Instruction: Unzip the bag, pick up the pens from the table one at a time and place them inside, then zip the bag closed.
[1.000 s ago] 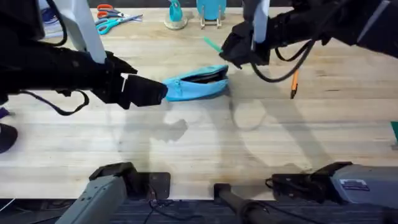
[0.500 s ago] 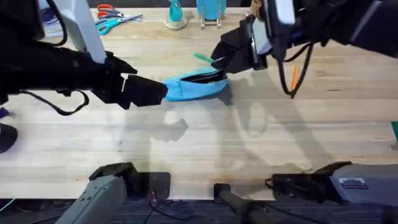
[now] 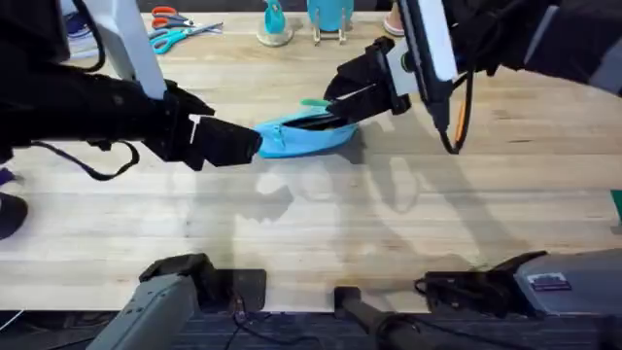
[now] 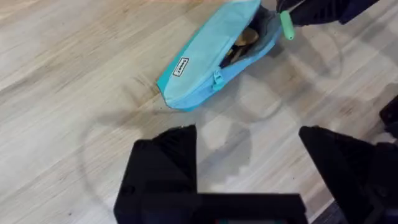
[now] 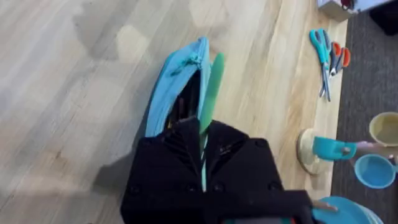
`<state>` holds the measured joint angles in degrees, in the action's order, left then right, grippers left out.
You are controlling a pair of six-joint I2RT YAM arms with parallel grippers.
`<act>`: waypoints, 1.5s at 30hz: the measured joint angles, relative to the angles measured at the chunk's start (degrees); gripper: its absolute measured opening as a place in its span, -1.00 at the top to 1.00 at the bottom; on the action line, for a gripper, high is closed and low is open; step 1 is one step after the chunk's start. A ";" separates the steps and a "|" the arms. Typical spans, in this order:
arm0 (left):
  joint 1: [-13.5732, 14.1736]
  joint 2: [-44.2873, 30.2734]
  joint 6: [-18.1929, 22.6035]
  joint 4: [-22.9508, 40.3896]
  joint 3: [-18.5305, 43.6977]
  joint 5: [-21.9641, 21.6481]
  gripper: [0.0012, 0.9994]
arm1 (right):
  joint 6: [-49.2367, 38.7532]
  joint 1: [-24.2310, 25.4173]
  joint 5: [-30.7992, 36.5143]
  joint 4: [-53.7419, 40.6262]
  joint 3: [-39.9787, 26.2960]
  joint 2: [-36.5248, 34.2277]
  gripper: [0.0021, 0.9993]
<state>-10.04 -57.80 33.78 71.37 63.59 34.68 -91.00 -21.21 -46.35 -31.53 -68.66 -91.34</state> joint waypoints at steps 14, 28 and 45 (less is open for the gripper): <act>0.00 0.00 0.00 0.00 0.00 0.00 -0.99 | 4.46 -0.55 0.00 0.01 0.00 -7.95 0.94; 0.00 0.00 0.00 0.00 0.00 0.00 -0.99 | 7.72 -1.78 2.19 4.77 0.00 -14.08 0.94; 0.00 0.00 0.00 0.00 0.00 0.00 -0.99 | 19.24 -1.99 3.26 11.18 0.00 -14.70 -0.99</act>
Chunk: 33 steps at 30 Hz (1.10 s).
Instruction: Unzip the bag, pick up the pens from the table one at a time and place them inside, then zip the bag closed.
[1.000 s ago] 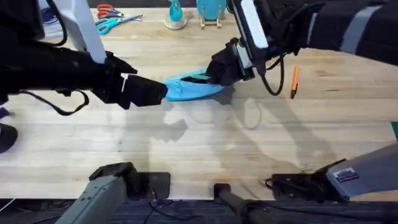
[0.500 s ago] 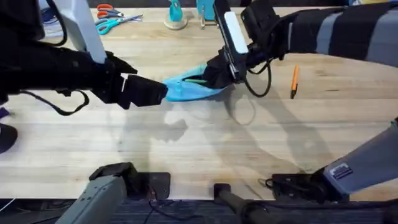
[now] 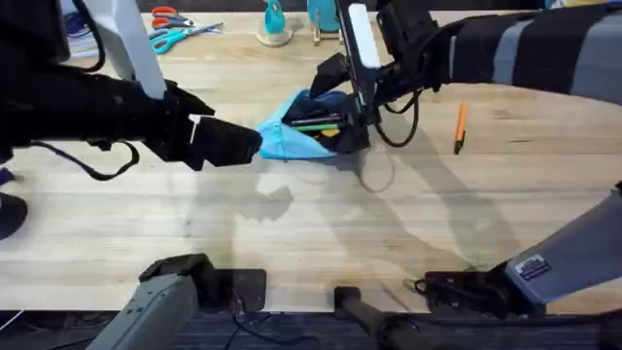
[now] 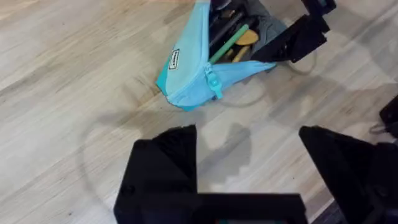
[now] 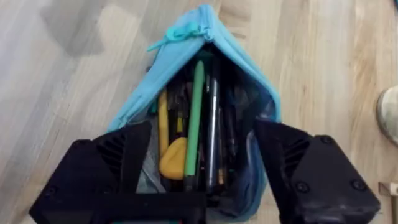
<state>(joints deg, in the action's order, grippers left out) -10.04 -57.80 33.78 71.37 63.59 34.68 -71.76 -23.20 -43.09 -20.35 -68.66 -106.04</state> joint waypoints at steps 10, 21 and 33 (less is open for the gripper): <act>0.00 0.00 0.00 0.00 0.00 0.00 -0.99 | 14.25 0.95 -0.67 2.17 0.00 1.58 -0.99; 0.00 0.00 0.00 0.00 0.00 0.00 -0.99 | 45.45 13.92 -0.64 2.57 -0.15 11.89 -0.99; 0.00 0.00 0.00 0.00 0.00 0.00 -0.99 | 85.44 24.29 5.95 -1.42 -0.17 12.20 -1.00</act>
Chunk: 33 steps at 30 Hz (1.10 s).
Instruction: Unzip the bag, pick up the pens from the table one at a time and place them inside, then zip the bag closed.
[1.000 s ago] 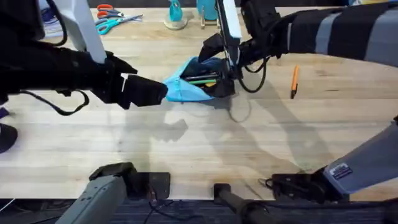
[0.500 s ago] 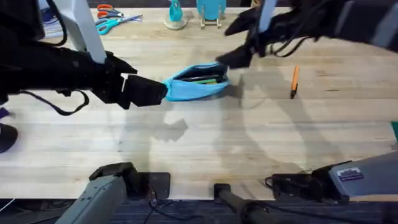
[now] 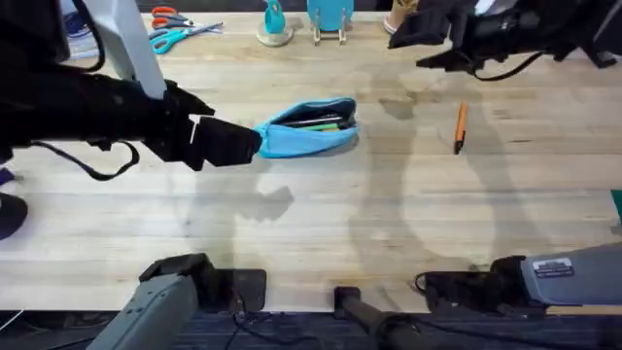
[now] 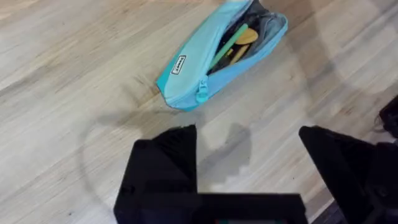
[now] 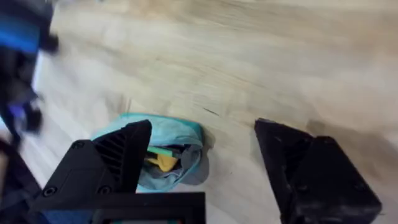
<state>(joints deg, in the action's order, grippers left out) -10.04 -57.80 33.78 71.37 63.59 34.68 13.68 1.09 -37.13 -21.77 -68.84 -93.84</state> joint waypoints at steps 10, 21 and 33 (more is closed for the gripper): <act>0.00 0.00 0.00 0.00 0.00 0.00 -0.99 | 7.84 0.96 15.77 -6.30 0.00 2.65 -1.00; 0.00 0.00 0.00 0.00 0.00 0.00 -0.99 | 10.21 0.63 37.27 -19.59 -0.02 10.12 -1.00; 0.00 0.00 0.00 0.00 0.00 0.00 -0.99 | 13.03 0.63 46.56 -28.93 -0.02 11.27 -1.00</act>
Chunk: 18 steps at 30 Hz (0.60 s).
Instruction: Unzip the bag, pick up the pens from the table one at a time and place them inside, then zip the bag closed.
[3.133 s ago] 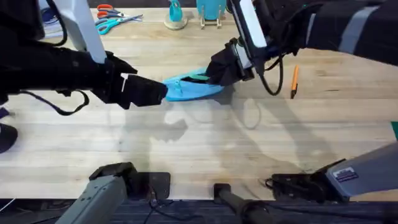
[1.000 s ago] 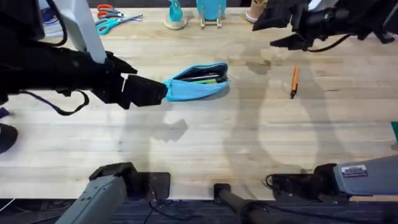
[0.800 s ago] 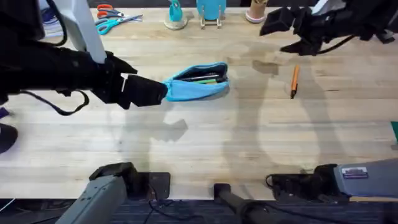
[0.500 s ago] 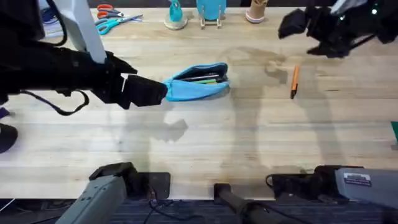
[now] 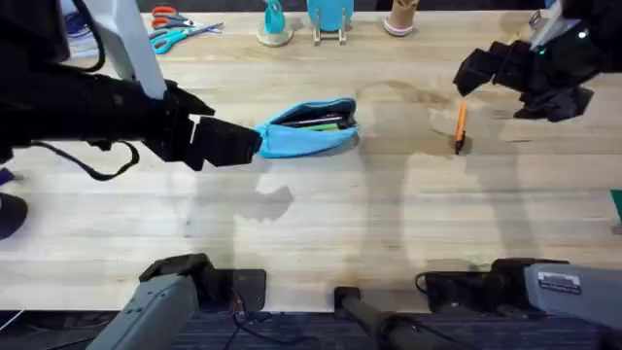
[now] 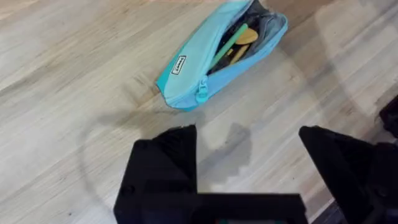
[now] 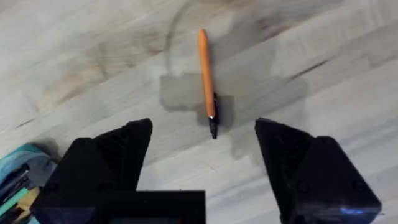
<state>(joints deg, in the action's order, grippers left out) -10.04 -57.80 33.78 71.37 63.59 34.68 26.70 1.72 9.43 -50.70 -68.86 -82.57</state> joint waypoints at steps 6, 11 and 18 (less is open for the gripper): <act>0.00 0.00 0.00 0.00 0.00 0.00 -0.99 | 0.30 0.00 0.46 -0.22 0.00 4.99 -1.00; 0.00 0.00 0.00 0.00 0.00 0.00 -0.99 | 0.34 0.00 0.44 -0.36 -0.15 6.42 -1.00; 0.00 0.00 0.00 0.00 0.00 0.00 -0.99 | 0.34 0.00 0.43 -0.39 -0.15 6.42 -1.00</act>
<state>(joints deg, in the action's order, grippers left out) -10.04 -57.80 33.78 71.37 63.59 34.68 27.05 1.72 9.86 -51.09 -69.01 -76.15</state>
